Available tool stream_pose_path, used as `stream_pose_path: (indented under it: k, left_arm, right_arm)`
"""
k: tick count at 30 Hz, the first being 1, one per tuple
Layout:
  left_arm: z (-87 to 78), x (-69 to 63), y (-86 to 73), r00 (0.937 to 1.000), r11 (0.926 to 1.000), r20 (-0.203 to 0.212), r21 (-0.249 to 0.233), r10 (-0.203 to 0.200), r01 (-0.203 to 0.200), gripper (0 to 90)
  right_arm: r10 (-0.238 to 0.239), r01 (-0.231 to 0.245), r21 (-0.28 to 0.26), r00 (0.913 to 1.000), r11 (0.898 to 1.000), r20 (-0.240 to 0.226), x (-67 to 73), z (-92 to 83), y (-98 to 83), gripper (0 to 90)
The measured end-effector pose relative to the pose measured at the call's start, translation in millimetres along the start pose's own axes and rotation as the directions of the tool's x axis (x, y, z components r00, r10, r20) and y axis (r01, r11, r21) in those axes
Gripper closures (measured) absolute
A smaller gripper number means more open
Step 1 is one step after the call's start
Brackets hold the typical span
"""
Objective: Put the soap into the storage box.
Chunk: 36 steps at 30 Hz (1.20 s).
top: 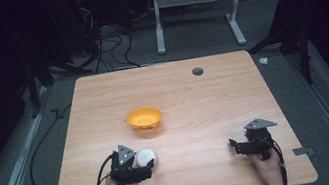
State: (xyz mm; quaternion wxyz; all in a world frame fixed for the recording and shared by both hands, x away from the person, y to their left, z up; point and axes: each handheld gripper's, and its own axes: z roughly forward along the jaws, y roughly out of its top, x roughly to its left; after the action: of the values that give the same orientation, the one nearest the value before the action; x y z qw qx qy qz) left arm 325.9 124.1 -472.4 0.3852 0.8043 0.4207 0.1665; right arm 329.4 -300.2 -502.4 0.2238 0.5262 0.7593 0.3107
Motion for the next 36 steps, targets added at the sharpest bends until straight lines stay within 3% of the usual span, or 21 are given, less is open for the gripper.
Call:
stream_pose_path:
  k: [36]
  left_arm:
    - [35.7,-6.8,-8.2,0.9989,0.9958,-0.047,0.091,0.008,-0.004,17.5]
  right_arm:
    - [-0.002,0.002,-0.001,1.0,1.0,-0.001,-0.3,0.0,0.0,17.2]
